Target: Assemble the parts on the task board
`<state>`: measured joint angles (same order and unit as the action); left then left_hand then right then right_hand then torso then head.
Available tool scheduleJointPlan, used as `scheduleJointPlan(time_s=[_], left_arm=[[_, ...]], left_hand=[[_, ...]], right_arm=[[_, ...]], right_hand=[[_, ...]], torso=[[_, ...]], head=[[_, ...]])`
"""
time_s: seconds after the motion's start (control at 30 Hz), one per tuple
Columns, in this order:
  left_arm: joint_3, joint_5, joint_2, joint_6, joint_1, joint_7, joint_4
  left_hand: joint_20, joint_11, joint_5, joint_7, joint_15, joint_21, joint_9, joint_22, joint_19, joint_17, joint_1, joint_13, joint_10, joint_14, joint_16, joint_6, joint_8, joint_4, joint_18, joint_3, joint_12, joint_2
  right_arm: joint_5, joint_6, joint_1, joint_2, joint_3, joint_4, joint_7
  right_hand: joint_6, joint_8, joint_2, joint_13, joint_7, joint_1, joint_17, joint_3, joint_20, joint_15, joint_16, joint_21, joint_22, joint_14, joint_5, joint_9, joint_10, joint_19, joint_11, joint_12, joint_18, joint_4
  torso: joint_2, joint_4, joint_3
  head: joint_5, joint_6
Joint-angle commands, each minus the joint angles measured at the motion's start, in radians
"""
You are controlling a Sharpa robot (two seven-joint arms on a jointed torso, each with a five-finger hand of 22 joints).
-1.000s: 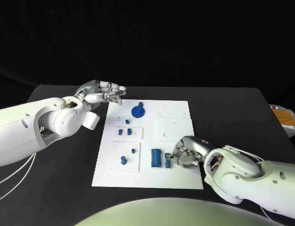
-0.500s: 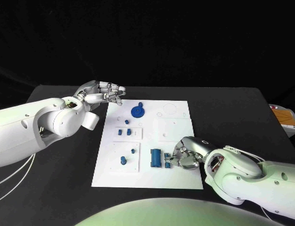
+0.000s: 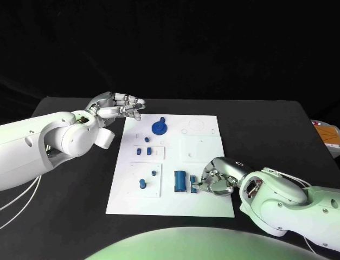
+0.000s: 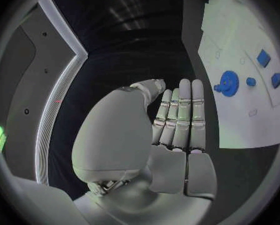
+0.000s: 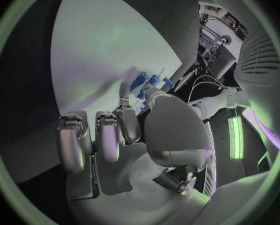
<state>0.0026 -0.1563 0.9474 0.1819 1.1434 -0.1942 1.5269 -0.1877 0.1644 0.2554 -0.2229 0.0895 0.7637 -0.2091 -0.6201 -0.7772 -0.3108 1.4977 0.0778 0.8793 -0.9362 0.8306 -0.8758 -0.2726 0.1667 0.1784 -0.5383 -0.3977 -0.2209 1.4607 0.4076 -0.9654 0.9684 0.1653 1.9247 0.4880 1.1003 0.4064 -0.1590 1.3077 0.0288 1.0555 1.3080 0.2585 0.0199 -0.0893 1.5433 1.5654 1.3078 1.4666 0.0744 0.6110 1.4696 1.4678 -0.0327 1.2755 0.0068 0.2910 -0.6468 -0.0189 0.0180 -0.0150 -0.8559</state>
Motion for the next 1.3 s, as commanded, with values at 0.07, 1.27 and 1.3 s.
scheduleJointPlan(time_s=[0.07,1.27,1.3], left_arm=[[0.001,0.005,-0.001,-0.016,0.000,-0.004,0.002],[0.001,0.005,-0.001,-0.017,0.000,-0.004,0.001],[0.001,0.005,-0.001,-0.017,0.000,-0.004,0.001]], left_hand=[[-0.001,-0.001,0.005,0.000,0.004,0.004,0.002,-0.001,0.009,-0.002,-0.004,-0.002,-0.005,-0.001,-0.004,0.008,-0.005,0.001,0.002,-0.004,-0.006,0.003],[-0.001,0.000,0.005,0.000,0.004,0.006,0.002,-0.003,0.009,-0.002,-0.004,-0.002,-0.006,-0.001,-0.004,0.008,-0.006,-0.001,0.002,-0.006,-0.007,0.003],[-0.001,0.000,0.005,0.000,0.004,0.006,0.002,-0.003,0.009,-0.002,-0.004,-0.002,-0.006,-0.001,-0.004,0.008,-0.006,-0.001,0.002,-0.006,-0.007,0.003]], right_arm=[[-0.007,-0.042,0.001,0.000,0.000,-0.001,-0.032],[-0.006,0.000,0.002,-0.032,0.000,-0.058,-0.084],[-0.011,0.004,0.002,-0.031,0.000,-0.058,-0.091]], right_hand=[[-0.002,0.005,0.002,0.104,0.003,0.011,0.206,-0.008,-0.005,-0.007,0.005,0.005,0.263,0.093,-0.011,-0.002,0.024,0.103,-0.006,0.001,-0.007,0.000],[-0.017,0.004,0.001,0.090,0.008,0.080,0.191,-0.037,-0.003,-0.004,-0.001,-0.004,0.260,0.090,-0.021,-0.014,0.013,0.099,-0.002,-0.030,-0.005,-0.002],[-0.018,0.003,0.001,0.089,0.009,0.082,0.190,-0.040,-0.003,-0.004,-0.002,-0.006,0.260,0.089,-0.022,-0.015,0.012,0.099,-0.001,-0.033,-0.004,-0.001]], torso=[[0.000,0.0002,0.0001],[0.000,-0.0002,-0.0002],[0.000,-0.0001,-0.0002]], head=[[-0.001,-0.001],[-0.001,-0.003],[-0.001,-0.002]])
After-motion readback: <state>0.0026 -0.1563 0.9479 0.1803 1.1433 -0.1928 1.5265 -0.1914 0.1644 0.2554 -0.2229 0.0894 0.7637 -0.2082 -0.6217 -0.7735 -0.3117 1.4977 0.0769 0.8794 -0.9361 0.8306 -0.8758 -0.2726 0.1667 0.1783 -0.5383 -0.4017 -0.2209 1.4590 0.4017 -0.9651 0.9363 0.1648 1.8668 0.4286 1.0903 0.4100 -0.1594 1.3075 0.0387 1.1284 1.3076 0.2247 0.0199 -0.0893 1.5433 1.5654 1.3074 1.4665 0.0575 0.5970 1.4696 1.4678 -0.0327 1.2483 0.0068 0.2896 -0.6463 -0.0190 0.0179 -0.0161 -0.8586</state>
